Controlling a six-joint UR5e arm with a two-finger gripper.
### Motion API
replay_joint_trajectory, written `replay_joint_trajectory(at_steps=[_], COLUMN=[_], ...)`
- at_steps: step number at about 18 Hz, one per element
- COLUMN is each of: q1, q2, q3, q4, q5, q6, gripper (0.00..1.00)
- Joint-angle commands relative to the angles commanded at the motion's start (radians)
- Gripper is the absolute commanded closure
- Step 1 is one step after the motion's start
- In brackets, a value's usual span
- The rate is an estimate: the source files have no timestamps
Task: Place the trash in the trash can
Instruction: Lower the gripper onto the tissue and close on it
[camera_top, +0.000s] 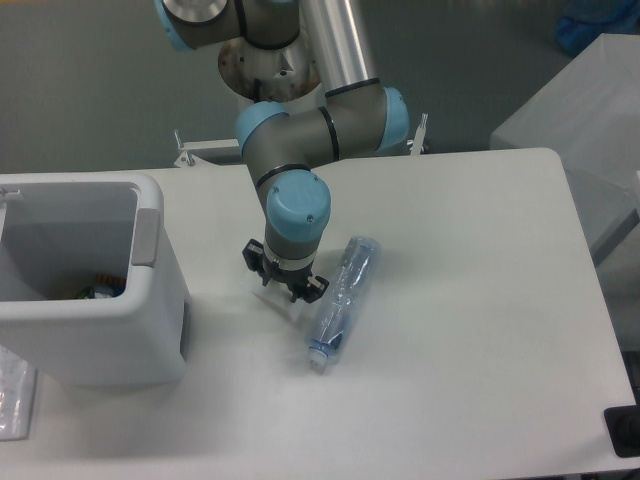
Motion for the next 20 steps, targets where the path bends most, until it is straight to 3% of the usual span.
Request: replay_joint_trajectory(at_steps=[3, 11, 13, 20], q1=[0.002, 0.014, 0.018, 0.075], q2=[0.005, 0.038, 0.069, 0.130], q3=[0.006, 0.021, 0.038, 0.224], q4=[0.000, -0.037, -0.055, -0.245], q5=[-0.005, -0.032, -0.043, -0.193], q6=[-0.002, 0.011, 0.011, 0.011], gripper=[1.00, 1.00, 1.00, 1.00])
